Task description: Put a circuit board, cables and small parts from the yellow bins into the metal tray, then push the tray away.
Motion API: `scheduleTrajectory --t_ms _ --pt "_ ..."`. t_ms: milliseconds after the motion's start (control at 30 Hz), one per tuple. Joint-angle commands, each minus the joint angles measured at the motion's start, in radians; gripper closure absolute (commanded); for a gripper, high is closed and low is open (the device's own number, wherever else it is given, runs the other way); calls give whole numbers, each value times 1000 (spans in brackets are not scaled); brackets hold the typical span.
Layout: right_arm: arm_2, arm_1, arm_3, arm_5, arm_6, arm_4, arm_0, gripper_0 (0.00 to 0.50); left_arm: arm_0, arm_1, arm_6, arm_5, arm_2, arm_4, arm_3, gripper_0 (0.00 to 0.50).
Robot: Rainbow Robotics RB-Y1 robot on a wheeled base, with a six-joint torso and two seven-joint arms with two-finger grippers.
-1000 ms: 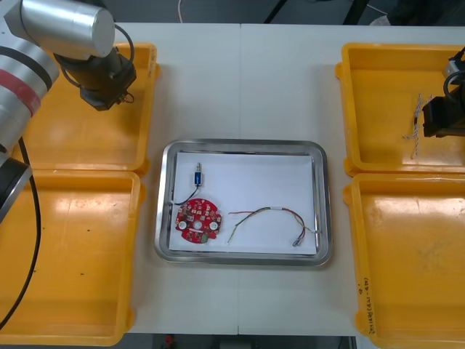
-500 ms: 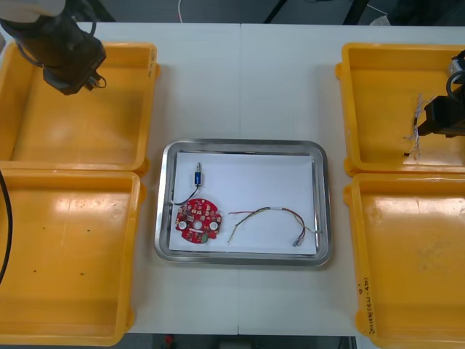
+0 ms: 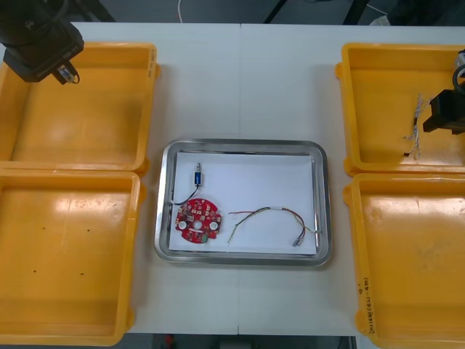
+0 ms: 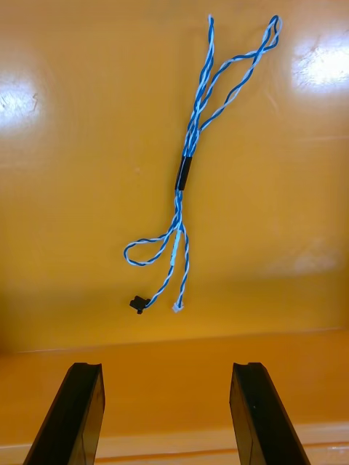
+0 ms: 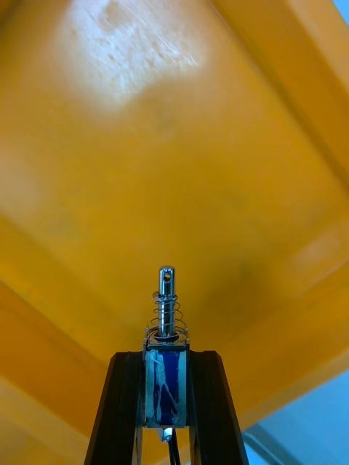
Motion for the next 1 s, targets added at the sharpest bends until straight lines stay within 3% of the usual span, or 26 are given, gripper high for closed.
scheduleTrajectory --t_ms 33,300,500,1000 --pt "-31 -6 7 26 -45 21 -99 0 -37 38 -48 58 24 58 -110 500" --pt "-31 -9 162 5 -64 47 -211 0 -22 46 -54 159 24 181 -290 500" --pt "-23 -9 239 -50 -64 69 -240 0 55 65 -58 201 24 248 -500 500" --pt "-20 -7 495 -230 -42 135 -349 0 169 63 -143 213 20 281 -715 500"
